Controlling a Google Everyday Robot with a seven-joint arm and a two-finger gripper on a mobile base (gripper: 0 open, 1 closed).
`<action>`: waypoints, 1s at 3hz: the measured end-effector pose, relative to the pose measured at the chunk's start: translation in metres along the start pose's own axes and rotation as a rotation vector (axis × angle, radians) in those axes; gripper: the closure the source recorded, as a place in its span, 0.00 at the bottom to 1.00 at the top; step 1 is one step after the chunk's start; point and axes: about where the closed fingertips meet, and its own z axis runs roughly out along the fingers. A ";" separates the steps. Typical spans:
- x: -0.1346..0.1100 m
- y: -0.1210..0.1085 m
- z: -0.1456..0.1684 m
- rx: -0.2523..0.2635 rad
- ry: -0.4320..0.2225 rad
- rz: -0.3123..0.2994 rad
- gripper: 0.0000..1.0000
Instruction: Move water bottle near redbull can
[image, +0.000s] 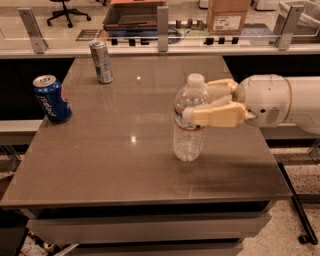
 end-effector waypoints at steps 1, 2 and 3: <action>-0.026 -0.044 0.018 0.068 0.009 -0.018 1.00; -0.053 -0.092 0.044 0.169 0.025 -0.045 1.00; -0.072 -0.132 0.078 0.218 0.010 -0.065 1.00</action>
Offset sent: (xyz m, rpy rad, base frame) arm 0.1723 0.0552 0.0709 -0.0708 -0.1022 -0.3071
